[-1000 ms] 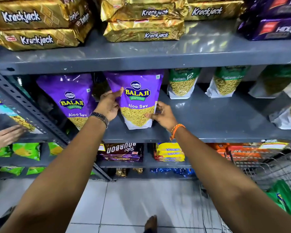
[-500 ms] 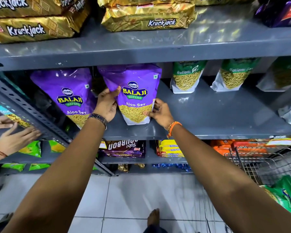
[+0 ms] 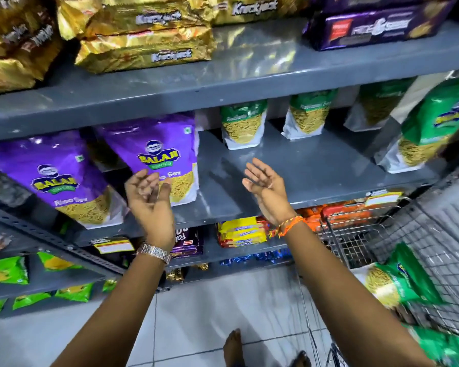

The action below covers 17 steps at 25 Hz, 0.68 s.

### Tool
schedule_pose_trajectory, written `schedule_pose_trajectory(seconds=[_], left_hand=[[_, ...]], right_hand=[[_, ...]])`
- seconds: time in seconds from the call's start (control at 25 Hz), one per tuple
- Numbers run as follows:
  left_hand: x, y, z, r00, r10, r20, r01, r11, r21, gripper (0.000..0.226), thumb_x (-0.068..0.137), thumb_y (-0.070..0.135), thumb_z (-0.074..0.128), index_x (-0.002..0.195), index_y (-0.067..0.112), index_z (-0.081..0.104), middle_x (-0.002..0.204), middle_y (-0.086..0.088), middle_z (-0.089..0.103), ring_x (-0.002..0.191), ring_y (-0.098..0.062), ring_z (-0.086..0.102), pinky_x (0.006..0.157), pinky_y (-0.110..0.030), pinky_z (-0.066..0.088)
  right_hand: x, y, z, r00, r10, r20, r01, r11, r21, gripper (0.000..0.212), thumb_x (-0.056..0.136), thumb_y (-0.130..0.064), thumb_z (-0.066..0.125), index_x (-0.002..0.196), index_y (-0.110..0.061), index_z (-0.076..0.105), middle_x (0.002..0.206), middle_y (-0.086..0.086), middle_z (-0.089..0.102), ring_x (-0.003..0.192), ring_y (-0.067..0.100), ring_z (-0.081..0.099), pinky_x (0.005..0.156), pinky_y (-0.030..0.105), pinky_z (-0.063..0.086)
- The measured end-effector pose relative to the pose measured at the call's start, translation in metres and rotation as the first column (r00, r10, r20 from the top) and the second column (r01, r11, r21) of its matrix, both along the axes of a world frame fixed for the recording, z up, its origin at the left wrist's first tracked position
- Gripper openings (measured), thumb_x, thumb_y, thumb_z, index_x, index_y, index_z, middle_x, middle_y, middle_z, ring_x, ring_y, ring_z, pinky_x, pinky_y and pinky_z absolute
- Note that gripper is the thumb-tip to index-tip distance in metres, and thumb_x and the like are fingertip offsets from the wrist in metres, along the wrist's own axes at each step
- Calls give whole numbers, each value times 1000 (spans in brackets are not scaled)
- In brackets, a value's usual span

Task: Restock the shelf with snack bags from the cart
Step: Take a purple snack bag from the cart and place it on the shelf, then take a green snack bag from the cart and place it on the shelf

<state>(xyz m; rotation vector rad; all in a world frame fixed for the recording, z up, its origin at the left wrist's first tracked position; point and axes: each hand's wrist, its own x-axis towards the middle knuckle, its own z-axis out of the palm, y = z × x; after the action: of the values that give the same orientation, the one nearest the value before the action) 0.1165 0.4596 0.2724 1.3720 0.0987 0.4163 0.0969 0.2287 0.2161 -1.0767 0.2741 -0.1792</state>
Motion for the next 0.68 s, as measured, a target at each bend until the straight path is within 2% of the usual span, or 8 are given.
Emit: schedule_pose_trajectory(seconds=[0.08,0.16,0.24,0.28,0.36,0.52,0.6,0.68], left_hand=[[-9,-43,-4,985,-171,-7,171,985,0,37,79,1,66,108,21,53,100,-3,63,90,-4,62,90,-23,50],[-19,-92,-9,942,-332,-40,333,943,18,32,82,4,66,107,22,56,102,-3,65,90,-2,63,88,-19,49],[-30,-143,-22,867,-490,-96,495,867,48,28,85,3,65,108,18,59,104,-4,66,91,1,65,86,-16,49],[-39,-173,-29,804,-577,-144,590,804,72,27,86,1,64,110,12,60,105,-5,67,92,3,65,86,-15,49],[-61,-234,-46,638,-724,-262,765,634,113,30,88,-5,60,118,-2,59,104,-8,66,87,8,66,83,-11,49],[-108,-339,-92,287,-823,-491,957,264,119,29,87,-10,58,116,-11,59,99,-8,64,73,15,64,77,-7,47],[-128,-386,-116,128,-801,-585,991,120,52,18,90,-3,57,105,3,64,97,-5,65,81,7,64,83,-13,44],[-139,-422,-143,20,-744,-667,1000,21,6,11,94,8,57,100,13,65,107,-11,64,101,-10,58,90,-23,41]], right_hand=[[-37,-33,-4,993,-115,17,113,989,93,68,80,18,63,142,3,41,143,21,50,136,29,49,91,21,56],[-81,-68,-13,968,-253,-5,250,952,177,77,69,-4,81,137,1,45,133,17,59,126,24,58,96,24,54],[-133,-103,-29,911,-406,-74,412,883,226,68,69,-5,80,131,-3,51,125,13,63,116,21,62,102,29,51],[-160,-122,-39,866,-488,-109,500,837,224,53,77,5,70,127,-5,54,123,12,64,115,22,62,103,30,49],[-219,-158,-66,744,-633,-213,668,716,206,40,85,17,52,116,-9,59,114,8,69,106,18,67,100,29,49],[-303,-198,-132,475,-767,-431,878,450,165,28,86,14,56,97,-11,63,75,-3,77,69,6,71,68,17,59],[-323,-212,-174,429,-752,-501,895,428,124,26,85,11,61,89,-15,62,70,-4,75,65,7,70,60,16,56],[-327,-220,-207,435,-718,-544,872,485,58,26,80,10,67,82,-16,61,70,-6,73,68,7,67,65,20,53]])
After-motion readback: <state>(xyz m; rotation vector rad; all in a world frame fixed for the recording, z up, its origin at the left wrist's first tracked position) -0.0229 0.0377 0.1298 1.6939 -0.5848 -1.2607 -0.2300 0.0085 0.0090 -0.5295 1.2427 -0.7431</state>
